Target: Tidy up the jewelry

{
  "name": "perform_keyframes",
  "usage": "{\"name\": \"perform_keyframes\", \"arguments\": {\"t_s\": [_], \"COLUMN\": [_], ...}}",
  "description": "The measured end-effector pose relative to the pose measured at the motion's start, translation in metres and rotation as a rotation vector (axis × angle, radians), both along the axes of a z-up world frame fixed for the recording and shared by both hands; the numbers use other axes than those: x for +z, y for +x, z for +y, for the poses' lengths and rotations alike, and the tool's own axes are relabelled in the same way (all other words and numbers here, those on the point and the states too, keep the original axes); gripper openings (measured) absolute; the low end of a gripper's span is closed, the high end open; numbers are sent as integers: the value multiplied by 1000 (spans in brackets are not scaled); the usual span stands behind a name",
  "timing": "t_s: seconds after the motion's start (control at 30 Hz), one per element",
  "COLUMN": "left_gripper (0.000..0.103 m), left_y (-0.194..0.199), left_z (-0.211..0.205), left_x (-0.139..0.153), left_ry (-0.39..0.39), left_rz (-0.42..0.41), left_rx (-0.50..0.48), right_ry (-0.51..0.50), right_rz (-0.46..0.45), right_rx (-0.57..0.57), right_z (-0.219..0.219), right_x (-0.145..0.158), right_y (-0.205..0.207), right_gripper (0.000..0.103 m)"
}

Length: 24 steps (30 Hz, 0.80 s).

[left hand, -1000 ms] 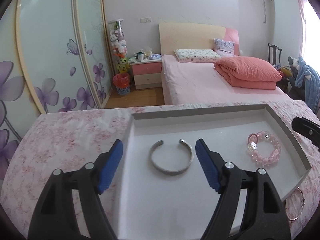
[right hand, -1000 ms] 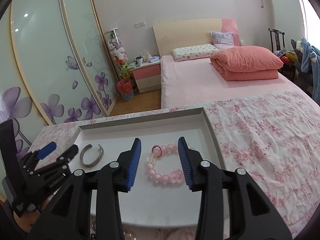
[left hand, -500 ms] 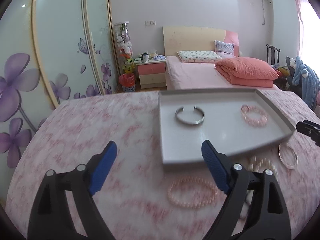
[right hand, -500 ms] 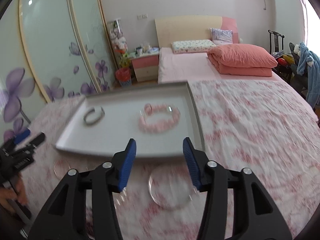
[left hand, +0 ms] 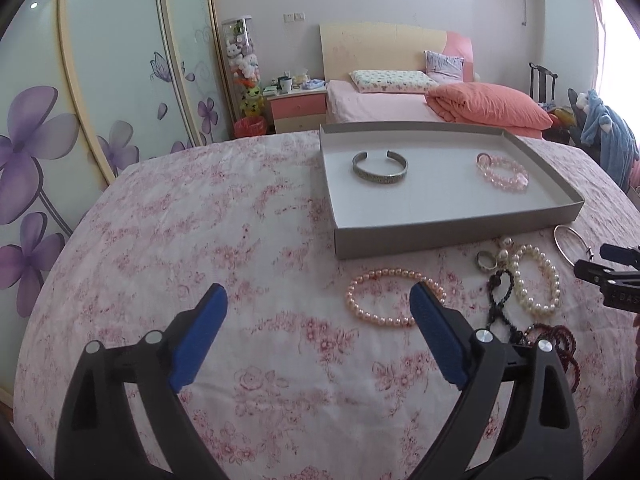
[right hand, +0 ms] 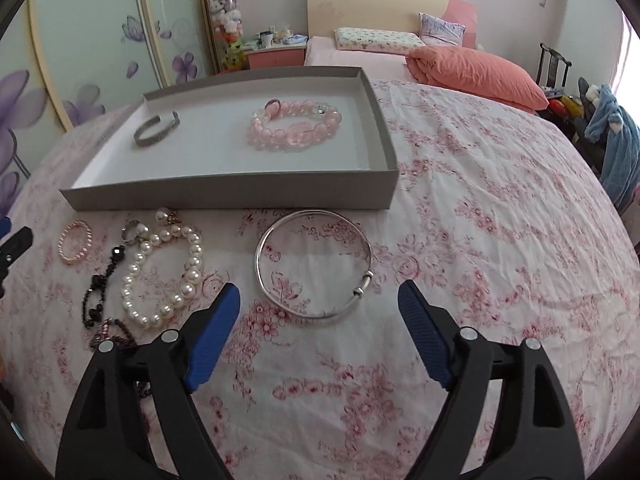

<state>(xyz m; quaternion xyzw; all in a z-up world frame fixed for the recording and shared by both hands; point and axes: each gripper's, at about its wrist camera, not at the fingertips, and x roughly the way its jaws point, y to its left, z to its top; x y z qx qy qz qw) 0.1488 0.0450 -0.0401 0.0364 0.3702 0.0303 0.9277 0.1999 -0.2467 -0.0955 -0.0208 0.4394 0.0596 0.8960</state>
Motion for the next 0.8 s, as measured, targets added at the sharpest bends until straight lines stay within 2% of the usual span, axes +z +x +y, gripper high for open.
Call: {"name": "perform_keyframes", "arguments": {"t_s": [0.2,0.23,0.3,0.5,0.57,0.63,0.8], "left_gripper": [90,90,90,89,83,69,47], "left_y": [-1,-1,-1,5,9,15,30], "left_z": [-1,-2,-4,-6,-6,-6,-12], "left_x": [-4,-5,-6,-10,-11,-14,-24], "left_ry": [5,6,5,1,-4,-14,-21], "left_rz": [18,22,28,43,50,67,121], "left_rx": [-5,-7,-11,-5,4,15,18], "right_ry": [5,4,1,2,2,1,5], "right_rz": [1,-5,-16,-9,-16,-22,-21], "right_rx": [-29,-31,-19,-16,-14,-12,-9], "right_z": [0,-1,0,-3,-2,-3,-4], "right_x": [-3,-3,-2,-2,-3,-3,-2], "right_y": [14,15,13,-1,-6,-8,-7], "right_gripper": [81,80,70,69,69,69,70]}}
